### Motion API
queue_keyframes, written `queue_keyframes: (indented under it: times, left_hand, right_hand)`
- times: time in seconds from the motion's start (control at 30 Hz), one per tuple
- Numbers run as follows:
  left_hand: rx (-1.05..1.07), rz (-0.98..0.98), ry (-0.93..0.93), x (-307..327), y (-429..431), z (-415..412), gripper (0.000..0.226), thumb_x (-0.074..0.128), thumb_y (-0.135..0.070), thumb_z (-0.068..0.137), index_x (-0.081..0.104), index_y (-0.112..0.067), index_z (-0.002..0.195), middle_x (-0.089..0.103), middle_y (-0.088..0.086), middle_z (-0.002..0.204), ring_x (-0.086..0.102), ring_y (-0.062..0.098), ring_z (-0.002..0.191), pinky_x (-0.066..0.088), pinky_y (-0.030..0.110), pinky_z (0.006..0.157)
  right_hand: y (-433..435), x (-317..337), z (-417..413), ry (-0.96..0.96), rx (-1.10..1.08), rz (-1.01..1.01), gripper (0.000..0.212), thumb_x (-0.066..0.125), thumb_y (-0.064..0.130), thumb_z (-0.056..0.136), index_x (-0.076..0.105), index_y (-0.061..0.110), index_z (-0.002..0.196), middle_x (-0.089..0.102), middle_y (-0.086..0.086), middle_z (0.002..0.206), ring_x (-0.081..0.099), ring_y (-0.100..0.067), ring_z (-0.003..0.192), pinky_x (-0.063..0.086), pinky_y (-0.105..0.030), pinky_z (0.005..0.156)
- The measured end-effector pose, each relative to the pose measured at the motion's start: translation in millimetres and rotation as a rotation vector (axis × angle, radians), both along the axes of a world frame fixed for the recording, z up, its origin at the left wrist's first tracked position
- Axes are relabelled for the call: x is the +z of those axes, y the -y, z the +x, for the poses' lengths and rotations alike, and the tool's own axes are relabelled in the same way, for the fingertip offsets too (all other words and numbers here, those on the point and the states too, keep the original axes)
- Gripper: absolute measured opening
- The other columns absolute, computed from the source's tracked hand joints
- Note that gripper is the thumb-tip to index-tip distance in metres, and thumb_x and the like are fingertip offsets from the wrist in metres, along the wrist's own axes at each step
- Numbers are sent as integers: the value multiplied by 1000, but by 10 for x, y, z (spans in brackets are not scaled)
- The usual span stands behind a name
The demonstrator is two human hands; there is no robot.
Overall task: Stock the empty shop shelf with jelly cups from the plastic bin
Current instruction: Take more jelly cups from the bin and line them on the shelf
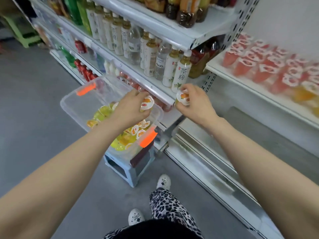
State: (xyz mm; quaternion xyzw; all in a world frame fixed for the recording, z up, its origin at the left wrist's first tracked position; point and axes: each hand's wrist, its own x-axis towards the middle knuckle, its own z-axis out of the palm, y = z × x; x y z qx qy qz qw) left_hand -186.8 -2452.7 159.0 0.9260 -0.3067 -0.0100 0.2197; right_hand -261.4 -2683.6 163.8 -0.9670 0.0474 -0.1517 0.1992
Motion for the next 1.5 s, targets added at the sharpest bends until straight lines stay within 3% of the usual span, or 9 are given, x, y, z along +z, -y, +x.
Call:
queue_keyframes:
  times: [0.3,0.57,0.83,0.93,1.1,1.5]
  left_hand:
    - [-235,-23,133,649,1111,-558,56,67,-40,84,54,-18,134,57,13,120,53,32,112,41,37,90]
    - [-365,-139,153,1020,2456,-1172,59,66,-45,84,51,-23,136,55,6,124,51,25,117,40,35,94]
    - [-466,-249,172,1224,3780,-1863,58,66,-51,81,54,-21,130,58,-1,129,50,19,121,41,34,96]
    - [-481,-268,202,1297,4162,-2067,56,66,-50,82,56,-20,128,60,-2,127,53,19,119,41,32,93]
    - [-463,-259,208,1375,4620,-2300,57,65,-48,84,57,-18,131,61,2,128,52,20,121,39,32,96]
    - [-441,-231,179,1413,5230,-2329,52,66,-43,82,58,-20,127,61,2,122,56,22,113,41,28,86]
  right_hand:
    - [923,651,-967,135,-210,-97,39,65,35,83,56,13,114,59,-8,107,53,-28,98,34,-30,76]
    - [2101,1064,-1877,191,-361,-136,43,69,39,78,58,19,114,62,-3,110,55,-23,105,38,-30,84]
    - [3250,1291,-2773,193,-518,-47,50,75,37,76,52,19,116,59,-1,112,56,-20,104,35,-24,80]
    - [3617,1318,-3004,214,-592,5,49,75,37,75,51,20,114,60,-2,109,57,-21,101,42,-30,83]
    - [4148,1226,-3188,181,-706,133,44,74,35,74,54,20,111,62,-3,107,58,-23,99,48,-39,87]
    - [4792,861,-2937,56,-688,182,37,72,29,79,60,17,112,60,-7,111,56,-25,102,38,-29,78]
